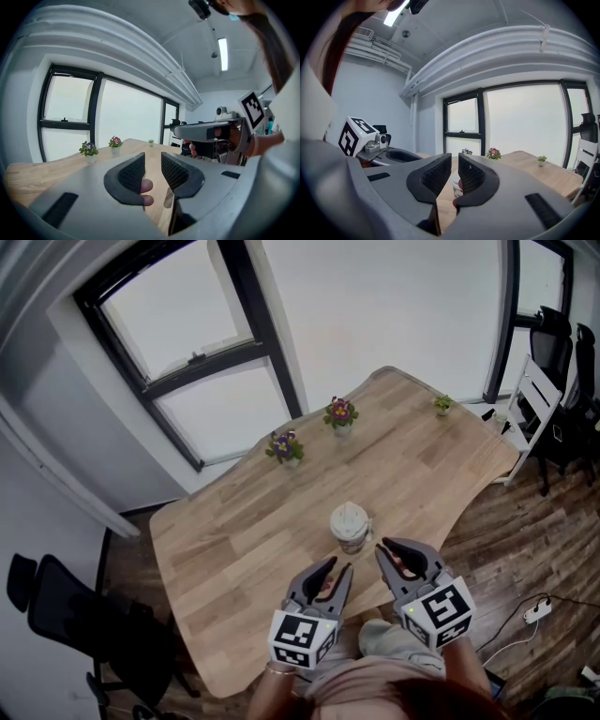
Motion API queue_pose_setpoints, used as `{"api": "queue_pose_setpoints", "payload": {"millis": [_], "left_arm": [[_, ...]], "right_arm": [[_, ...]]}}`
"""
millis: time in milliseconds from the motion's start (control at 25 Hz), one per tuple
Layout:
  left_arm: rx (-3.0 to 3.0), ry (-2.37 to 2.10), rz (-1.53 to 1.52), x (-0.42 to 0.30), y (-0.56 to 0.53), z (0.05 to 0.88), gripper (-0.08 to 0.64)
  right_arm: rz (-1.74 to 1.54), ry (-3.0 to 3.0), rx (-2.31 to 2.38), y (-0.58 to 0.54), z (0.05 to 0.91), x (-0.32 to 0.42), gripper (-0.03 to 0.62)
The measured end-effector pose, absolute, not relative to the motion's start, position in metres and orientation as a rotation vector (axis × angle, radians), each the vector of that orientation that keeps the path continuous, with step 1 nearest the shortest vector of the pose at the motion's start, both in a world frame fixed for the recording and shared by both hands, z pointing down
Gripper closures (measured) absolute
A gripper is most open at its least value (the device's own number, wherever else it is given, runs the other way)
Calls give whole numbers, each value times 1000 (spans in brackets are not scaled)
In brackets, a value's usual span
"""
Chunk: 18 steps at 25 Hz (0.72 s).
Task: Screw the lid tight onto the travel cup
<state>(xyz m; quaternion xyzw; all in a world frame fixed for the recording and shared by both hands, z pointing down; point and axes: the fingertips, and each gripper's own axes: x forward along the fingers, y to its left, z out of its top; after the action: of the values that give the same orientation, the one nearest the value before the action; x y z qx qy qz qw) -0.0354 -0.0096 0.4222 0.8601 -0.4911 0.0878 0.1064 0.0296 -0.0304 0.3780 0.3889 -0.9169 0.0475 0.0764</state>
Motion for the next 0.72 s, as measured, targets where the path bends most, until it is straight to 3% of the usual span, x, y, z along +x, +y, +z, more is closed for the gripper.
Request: {"api": "queue_pose_setpoints", "payload": {"millis": [720], "left_arm": [[2543,-1339,318,-45,-52,475,327]], "right_arm": [[144,-2732,931,-68,419,4,407]]}}
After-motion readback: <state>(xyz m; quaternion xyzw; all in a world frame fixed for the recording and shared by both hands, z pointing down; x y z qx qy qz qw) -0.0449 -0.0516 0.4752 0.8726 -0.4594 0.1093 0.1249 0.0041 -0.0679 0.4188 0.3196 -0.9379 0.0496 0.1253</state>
